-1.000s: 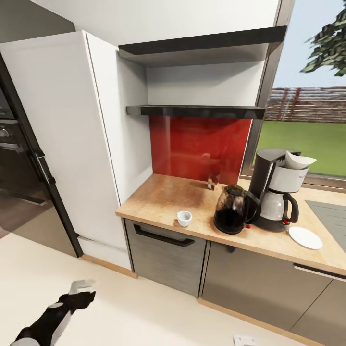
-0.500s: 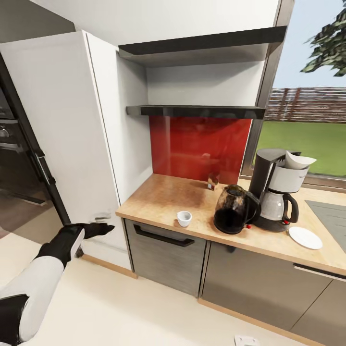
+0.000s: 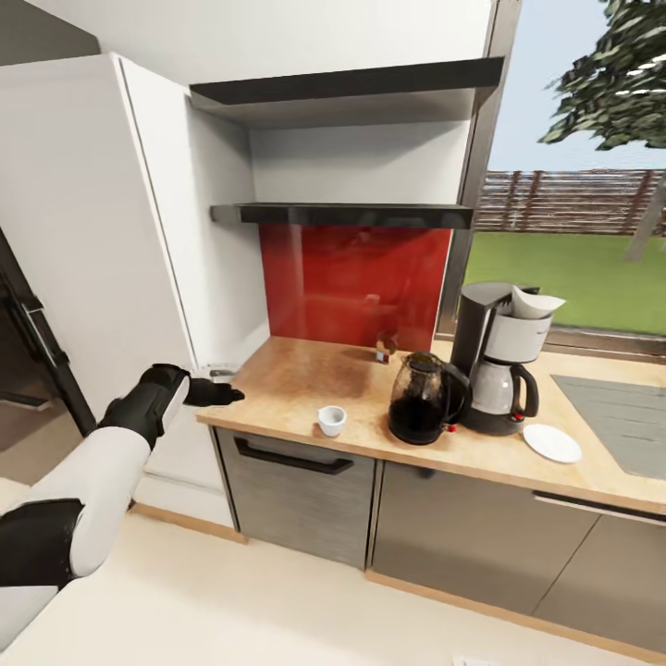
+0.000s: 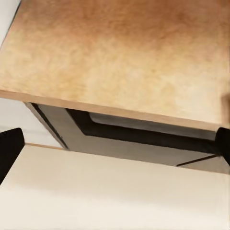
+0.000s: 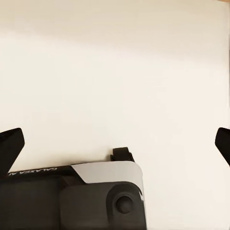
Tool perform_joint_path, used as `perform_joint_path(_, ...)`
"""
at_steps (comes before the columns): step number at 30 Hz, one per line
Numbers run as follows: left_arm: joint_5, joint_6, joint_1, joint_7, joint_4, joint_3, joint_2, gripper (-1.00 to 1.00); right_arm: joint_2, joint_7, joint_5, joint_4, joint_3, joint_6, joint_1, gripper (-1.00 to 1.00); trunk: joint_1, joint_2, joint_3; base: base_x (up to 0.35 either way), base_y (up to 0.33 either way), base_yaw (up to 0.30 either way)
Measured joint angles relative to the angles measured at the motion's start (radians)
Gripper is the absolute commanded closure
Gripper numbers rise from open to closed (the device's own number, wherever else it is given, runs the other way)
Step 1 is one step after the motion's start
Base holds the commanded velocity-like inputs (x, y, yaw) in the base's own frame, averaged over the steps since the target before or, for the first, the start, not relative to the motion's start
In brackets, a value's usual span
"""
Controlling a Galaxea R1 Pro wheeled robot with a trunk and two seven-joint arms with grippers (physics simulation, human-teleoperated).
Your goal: Set up a coffee station on the kitchen countertop: keep the coffee maker on the countertop, move the bottle of coffee from the kitchen shelf to the counter next to the coffee maker, place a paper coffee filter on top of the coffee maker, put the saucer next to the coffee maker with the coffee cup on the saucer, and place the electric kettle next to the coffee maker.
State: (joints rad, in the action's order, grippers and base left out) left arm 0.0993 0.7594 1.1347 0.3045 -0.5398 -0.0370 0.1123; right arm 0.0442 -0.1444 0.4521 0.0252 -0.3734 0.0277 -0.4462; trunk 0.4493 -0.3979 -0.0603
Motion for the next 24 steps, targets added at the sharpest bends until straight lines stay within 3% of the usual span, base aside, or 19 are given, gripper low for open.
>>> perform_joint_path(5, 0.001, 0.122, 0.052, 0.000, 0.001, 0.009, -0.011, -1.00, -0.001, 0.000, 0.000, -0.001, 0.000, 0.000, 0.016, -1.00, 0.000, 0.000, 0.000, 0.000, 0.000, -0.279)
perform_joint_path(9, 0.003, 0.180, 0.069, 0.001, 0.000, 0.015, -0.002, -1.00, -0.001, 0.000, -0.001, -0.001, 0.000, 0.000, 0.038, -1.00, 0.000, 0.000, 0.000, 0.000, 0.000, -0.283)
perform_joint_path(13, 0.004, 0.212, 0.069, 0.001, 0.000, 0.019, 0.007, -1.00, -0.002, 0.005, -0.001, -0.002, 0.000, 0.001, 0.090, -1.00, 0.000, 0.000, 0.000, 0.000, 0.000, -0.283)
perform_joint_path(16, 0.005, 0.220, 0.068, 0.001, 0.000, 0.019, 0.019, -1.00, -0.017, 0.012, -0.001, -0.002, 0.000, 0.001, 0.132, -1.00, 0.000, 0.000, 0.000, 0.000, 0.000, -0.283)
perform_joint_path(24, 0.006, 0.222, 0.067, 0.001, -0.001, 0.022, 0.053, -1.00, -0.037, 0.136, -0.005, 0.001, -0.002, 0.002, 0.149, -1.00, 0.000, 0.000, 0.000, 0.000, 0.000, -0.192)
